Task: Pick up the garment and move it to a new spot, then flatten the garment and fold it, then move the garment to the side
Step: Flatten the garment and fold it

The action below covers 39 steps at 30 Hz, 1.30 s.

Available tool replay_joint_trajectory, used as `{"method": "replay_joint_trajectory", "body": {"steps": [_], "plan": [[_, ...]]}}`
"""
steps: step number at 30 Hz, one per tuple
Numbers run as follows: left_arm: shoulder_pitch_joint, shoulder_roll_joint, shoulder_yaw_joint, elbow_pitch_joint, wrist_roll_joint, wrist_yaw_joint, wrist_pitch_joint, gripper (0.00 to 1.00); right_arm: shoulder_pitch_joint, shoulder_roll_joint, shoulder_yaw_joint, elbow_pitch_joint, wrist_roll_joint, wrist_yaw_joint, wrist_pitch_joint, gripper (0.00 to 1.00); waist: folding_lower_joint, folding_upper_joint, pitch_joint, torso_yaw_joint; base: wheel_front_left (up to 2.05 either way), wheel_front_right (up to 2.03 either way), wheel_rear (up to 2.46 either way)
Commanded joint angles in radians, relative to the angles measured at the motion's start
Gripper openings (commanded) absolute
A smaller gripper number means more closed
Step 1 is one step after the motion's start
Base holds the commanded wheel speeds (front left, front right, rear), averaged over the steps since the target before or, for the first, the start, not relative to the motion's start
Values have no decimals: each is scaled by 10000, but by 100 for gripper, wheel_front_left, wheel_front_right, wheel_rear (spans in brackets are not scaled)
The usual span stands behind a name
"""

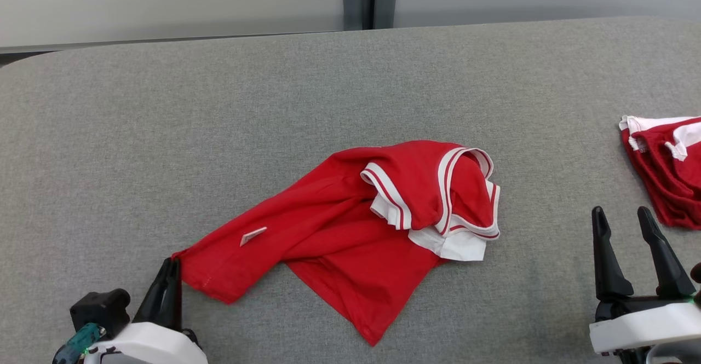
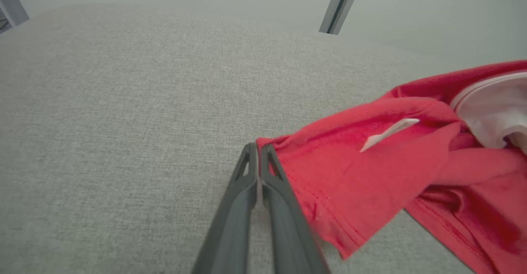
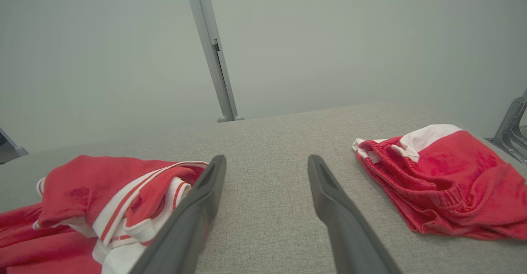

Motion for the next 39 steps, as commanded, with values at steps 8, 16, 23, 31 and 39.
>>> {"method": "replay_joint_trajectory", "body": {"steps": [8, 16, 23, 31, 39], "plan": [[-146, -399, 358, 79, 376, -138, -1304, 100, -104, -160, -53, -42, -19, -5, 95, 100, 0, 0, -185, 204, 0, 0, 0], [-322, -203, 271, -1022, 1502, 89, -1417, 100, 15, -342, 28, -94, -113, -5, 270, 100, 0, 0, -605, 360, 0, 0, 0], [34, 28, -21, -1843, 1965, 419, -1035, 100, 364, -467, 151, -137, -181, -5, 476, 100, 0, 0, -1186, 399, 0, 0, 0], [515, -4, -152, -2139, 1852, 649, -684, 100, 610, -490, 164, -390, -157, -5, 703, 100, 0, 0, -1404, 497, 0, 0, 0], [404, 69, -199, -2240, 1862, 679, -595, 100, 619, -507, 124, -477, -166, -5, 770, 100, 0, 0, -1374, 589, 0, 0, 0]]}}
